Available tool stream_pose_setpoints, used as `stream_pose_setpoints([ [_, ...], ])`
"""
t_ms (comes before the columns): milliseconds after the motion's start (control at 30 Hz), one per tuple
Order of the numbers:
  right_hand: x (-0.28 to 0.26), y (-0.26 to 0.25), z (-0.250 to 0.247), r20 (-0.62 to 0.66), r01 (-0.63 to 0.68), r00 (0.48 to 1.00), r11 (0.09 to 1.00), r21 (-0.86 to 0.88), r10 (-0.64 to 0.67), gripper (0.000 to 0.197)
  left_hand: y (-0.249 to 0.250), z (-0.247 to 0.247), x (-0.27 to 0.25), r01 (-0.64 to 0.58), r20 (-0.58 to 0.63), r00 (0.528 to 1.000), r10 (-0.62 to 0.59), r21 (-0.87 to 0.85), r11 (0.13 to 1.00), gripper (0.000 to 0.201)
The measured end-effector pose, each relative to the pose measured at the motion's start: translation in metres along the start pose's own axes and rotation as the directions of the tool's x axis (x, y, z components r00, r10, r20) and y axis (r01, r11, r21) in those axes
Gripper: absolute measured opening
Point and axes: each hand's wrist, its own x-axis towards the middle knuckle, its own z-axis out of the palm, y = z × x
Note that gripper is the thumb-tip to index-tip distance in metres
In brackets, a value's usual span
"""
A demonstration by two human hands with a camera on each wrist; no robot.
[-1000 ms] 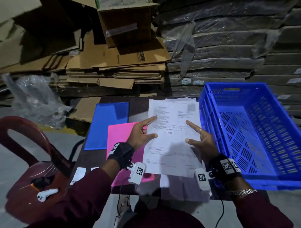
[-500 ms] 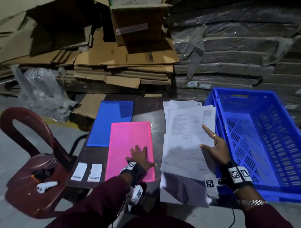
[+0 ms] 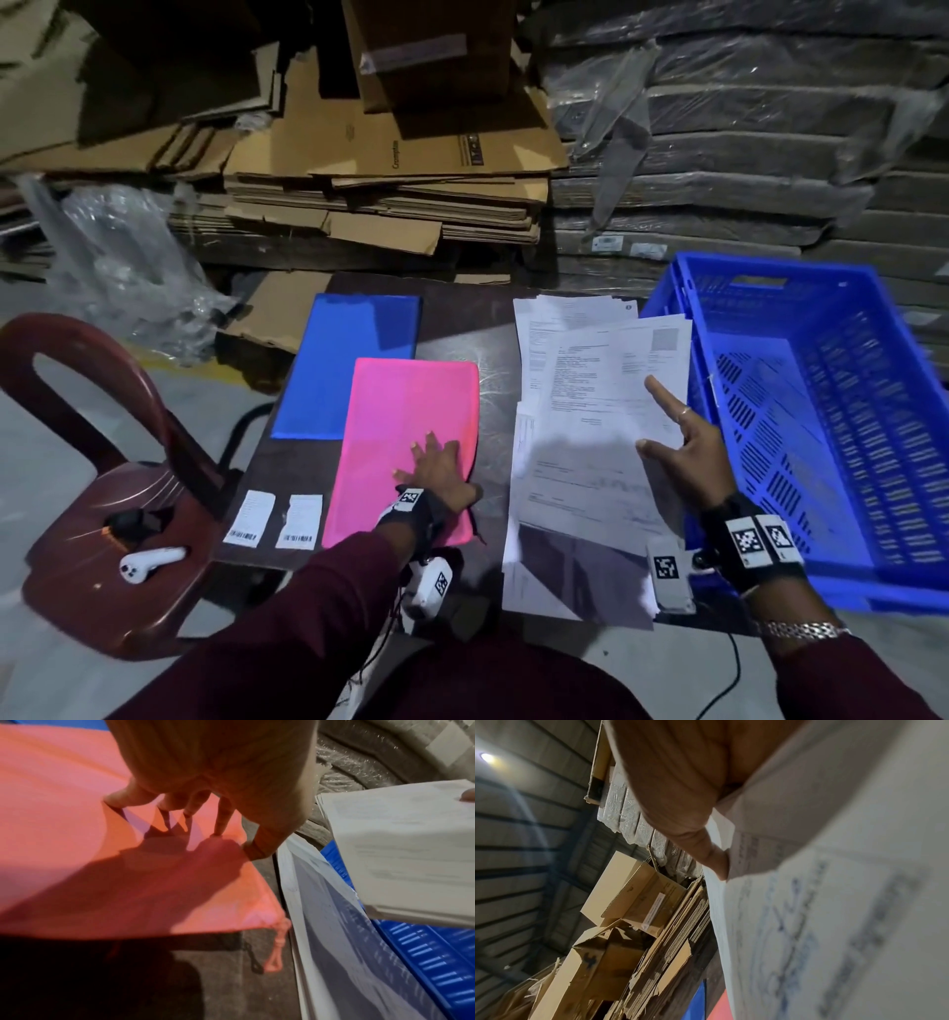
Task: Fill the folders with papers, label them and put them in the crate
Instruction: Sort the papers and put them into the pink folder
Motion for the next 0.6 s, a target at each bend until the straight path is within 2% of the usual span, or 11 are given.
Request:
stream_pose_setpoints([
  [167, 0.000, 0.003, 0.011, 0.025, -0.055, 0.998, 0.998, 0.030, 0.054, 0.077, -0.022, -0.012, -0.007, -0.119, -0.096, 0.991, 0.097, -0.263, 0.958, 0.039],
  [267, -0.002, 0.008, 0.022, 0.055, -0.051, 0.997, 0.997, 0.052, 0.048, 0.077, -0.038, -0.017, -0.009, -0.162, -0.203, 0.974, 0.103, -0.300, 0.940, 0.018],
  [333, -0.004, 0.012, 0.031, 0.051, -0.043, 0.998, 0.997, 0.059, 0.040, 0.078, -0.049, -0.016, -0.012, -0.172, -0.249, 0.965, 0.086, -0.348, 0.922, 0.020],
  [467, -0.007, 0.019, 0.046, 0.090, -0.231, 0.971, 0.966, 0.118, 0.221, 0.078, -0.062, -0.012, -0.020, -0.169, -0.270, 0.962, 0.036, -0.491, 0.855, 0.022],
  [533, -0.005, 0.022, 0.052, 0.134, -0.337, 0.940, 0.909, 0.246, 0.313, 0.078, -0.062, -0.014, -0.024, -0.164, -0.236, 0.971, 0.031, -0.570, 0.805, 0.031],
  [600, -0.001, 0.020, 0.058, 0.198, -0.450, 0.893, 0.802, 0.394, 0.404, 0.075, -0.062, -0.013, -0.027, -0.164, -0.191, 0.980, 0.052, -0.637, 0.753, 0.036],
])
